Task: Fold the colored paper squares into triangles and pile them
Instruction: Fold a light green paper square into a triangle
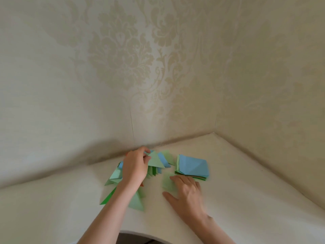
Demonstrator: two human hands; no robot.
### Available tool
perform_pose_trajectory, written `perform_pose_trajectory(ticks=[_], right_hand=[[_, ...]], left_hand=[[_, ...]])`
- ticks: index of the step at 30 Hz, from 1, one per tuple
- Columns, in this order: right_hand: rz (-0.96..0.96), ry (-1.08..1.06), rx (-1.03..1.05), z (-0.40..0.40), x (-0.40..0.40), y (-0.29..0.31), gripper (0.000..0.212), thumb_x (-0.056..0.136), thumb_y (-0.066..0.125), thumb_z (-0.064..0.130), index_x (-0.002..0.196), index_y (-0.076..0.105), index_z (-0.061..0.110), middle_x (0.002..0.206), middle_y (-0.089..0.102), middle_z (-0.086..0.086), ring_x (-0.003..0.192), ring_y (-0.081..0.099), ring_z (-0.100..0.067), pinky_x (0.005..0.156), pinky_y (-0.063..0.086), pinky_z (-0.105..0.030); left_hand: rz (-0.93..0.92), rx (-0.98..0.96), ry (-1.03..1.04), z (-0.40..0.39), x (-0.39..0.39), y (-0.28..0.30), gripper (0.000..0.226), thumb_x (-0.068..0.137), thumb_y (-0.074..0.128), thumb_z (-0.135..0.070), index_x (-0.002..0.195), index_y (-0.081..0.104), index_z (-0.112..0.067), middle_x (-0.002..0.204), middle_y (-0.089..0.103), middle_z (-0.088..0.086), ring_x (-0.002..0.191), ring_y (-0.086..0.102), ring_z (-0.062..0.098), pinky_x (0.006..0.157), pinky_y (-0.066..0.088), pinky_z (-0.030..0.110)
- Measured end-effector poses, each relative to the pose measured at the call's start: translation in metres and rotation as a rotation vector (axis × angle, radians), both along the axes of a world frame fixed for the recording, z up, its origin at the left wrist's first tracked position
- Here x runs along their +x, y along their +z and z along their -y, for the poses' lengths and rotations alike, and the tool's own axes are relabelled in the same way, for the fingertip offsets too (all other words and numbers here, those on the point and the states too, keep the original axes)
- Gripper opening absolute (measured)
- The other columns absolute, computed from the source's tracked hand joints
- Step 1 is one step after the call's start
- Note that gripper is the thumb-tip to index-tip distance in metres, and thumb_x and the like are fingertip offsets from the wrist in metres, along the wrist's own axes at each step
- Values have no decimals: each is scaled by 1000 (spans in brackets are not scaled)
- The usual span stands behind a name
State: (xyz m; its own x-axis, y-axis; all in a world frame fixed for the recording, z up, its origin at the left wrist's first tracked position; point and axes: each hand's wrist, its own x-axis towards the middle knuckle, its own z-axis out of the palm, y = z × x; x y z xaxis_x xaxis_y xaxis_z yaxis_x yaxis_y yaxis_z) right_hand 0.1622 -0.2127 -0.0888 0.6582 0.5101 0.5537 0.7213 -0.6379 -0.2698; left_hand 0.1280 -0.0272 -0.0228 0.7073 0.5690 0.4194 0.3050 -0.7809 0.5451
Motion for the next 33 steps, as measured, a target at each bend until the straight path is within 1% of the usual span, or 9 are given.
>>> perform_pose_trajectory(ticks=[3,8,11,14,18,21,23,29,33], right_hand=[[24,-46,-3,4,3,-3,39,65,49,63,81,68,33,79,65,15,75,62,-10,60,47,-27],[40,-5,23,15,1,-5,20,70,52,50,66,63,34,73,59,21,69,58,-9,60,43,-27],[58,13,32,22,-3,-4,12,69,60,44,64,64,33,74,60,22,68,58,-9,61,43,-26],[54,14,33,33,-3,-2,10,64,68,41,64,64,32,73,61,23,69,58,-8,61,43,-26],[4,5,29,51,-3,1,10,65,68,42,66,63,33,71,62,21,68,59,-9,61,42,-26],[-65,3,19,62,-4,2,12,67,75,40,69,64,34,71,62,19,68,60,-11,61,43,-28],[-103,10,-1,66,-5,1,11,68,73,42,71,65,35,73,63,18,69,60,-12,62,44,-29],[-222,68,79,69,-5,-2,26,76,53,53,75,69,33,81,63,20,78,59,-12,69,48,-33],[-231,54,160,68,-3,-8,29,78,53,54,72,69,31,78,63,21,74,57,-11,67,50,-34]], left_hand=[[-32,0,-7,1,15,-7,13,88,66,-22,101,66,-19,89,70,-1,87,62,21,75,46,35],[-64,43,-23,6,27,-18,7,87,67,-21,94,65,-20,87,70,-6,86,62,16,72,41,30],[-112,168,-12,9,28,-16,12,87,67,-18,98,64,-21,97,64,-5,91,57,18,73,35,27],[-28,223,-49,14,22,-12,17,82,70,-7,95,63,-15,95,57,1,86,54,23,67,35,28],[112,112,-226,38,1,-9,18,81,65,3,89,62,-12,84,59,-2,77,59,15,65,48,31],[71,-25,-468,67,-25,-21,14,86,64,-7,96,65,-16,89,64,-9,82,60,2,75,50,20],[17,-59,-543,82,-39,-34,13,90,63,-16,102,65,-20,95,65,-14,89,60,-2,82,48,16],[4,-126,-480,97,-49,-58,13,90,63,-28,103,64,-29,93,64,-17,93,56,-2,85,45,19],[18,-170,-458,98,-48,-59,8,90,62,-28,97,66,-29,89,64,-17,90,56,-1,82,46,20]])
